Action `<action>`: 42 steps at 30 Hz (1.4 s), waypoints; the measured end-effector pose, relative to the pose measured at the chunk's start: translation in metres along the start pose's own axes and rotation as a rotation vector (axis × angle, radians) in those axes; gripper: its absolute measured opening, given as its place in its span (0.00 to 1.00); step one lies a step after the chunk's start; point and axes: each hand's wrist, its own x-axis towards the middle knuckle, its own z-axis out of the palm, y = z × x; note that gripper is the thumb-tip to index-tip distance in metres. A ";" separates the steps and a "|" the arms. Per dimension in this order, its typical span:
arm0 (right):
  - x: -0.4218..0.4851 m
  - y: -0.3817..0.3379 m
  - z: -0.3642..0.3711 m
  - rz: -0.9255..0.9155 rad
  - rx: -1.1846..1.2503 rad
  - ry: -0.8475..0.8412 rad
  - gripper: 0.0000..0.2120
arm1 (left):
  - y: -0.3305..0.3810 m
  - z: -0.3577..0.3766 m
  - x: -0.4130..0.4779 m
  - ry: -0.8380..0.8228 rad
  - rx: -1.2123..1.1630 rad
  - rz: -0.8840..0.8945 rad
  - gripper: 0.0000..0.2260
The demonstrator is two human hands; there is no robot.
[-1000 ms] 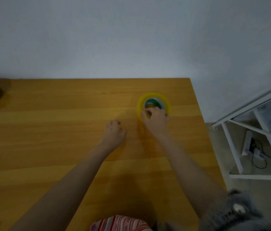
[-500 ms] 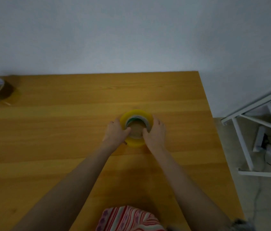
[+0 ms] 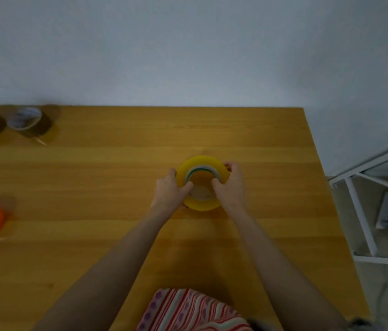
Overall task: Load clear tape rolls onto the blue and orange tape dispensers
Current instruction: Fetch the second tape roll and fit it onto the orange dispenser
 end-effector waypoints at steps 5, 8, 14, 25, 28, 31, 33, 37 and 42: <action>-0.027 -0.033 0.032 0.021 -0.040 -0.039 0.20 | -0.039 -0.035 -0.010 0.005 -0.045 -0.002 0.19; -0.053 -0.056 0.053 0.140 -0.061 -0.105 0.24 | -0.072 -0.060 -0.019 0.011 -0.046 0.031 0.20; -0.125 -0.093 0.101 0.158 0.048 -0.117 0.24 | -0.148 -0.122 -0.048 -0.077 -0.073 0.132 0.17; -0.200 -0.142 0.185 0.207 0.067 -0.199 0.34 | -0.245 -0.192 -0.088 -0.080 -0.220 0.033 0.15; -0.203 -0.153 0.200 0.191 0.065 -0.270 0.36 | -0.267 -0.200 -0.095 -0.006 -0.274 -0.029 0.18; -0.205 -0.165 0.221 0.170 0.078 -0.327 0.37 | -0.292 -0.210 -0.098 0.092 -0.318 -0.064 0.21; -0.208 -0.175 0.233 0.149 0.067 -0.370 0.37 | -0.305 -0.220 -0.097 0.135 -0.354 -0.102 0.22; -0.214 -0.191 0.254 0.110 0.076 -0.413 0.33 | -0.327 -0.236 -0.097 0.165 -0.402 -0.115 0.23; -0.219 -0.210 0.277 0.122 0.065 -0.392 0.22 | -0.351 -0.258 -0.088 0.202 -0.342 -0.054 0.17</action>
